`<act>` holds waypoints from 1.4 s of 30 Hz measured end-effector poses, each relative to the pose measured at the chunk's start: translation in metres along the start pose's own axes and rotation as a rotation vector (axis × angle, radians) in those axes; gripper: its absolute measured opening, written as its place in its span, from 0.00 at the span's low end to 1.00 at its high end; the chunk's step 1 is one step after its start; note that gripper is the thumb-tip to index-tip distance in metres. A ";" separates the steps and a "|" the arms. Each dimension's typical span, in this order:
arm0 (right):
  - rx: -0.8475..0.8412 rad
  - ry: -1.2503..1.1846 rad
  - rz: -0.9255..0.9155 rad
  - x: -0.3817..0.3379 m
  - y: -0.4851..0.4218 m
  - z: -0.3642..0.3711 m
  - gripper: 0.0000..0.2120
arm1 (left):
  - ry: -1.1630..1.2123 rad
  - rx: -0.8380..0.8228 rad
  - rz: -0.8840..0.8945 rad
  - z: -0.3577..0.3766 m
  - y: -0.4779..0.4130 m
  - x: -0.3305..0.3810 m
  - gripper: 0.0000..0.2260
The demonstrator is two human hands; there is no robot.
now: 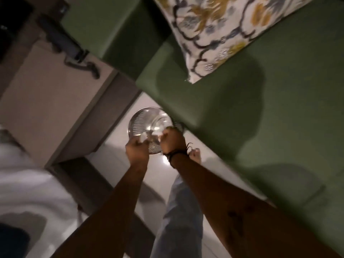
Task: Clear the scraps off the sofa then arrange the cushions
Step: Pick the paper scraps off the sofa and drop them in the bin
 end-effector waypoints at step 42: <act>0.230 0.160 -0.285 0.024 0.087 -0.124 0.06 | 0.056 0.130 0.210 0.046 0.123 0.039 0.07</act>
Point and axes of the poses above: each hand's wrist, its own y-axis away from the middle knuckle, its own z-axis out of the palm, x = y × z, the point moved 9 cm from there along -y, towards the middle knuckle, and after that the axes turned 10 degrees about -z, right-handed, at the moved point
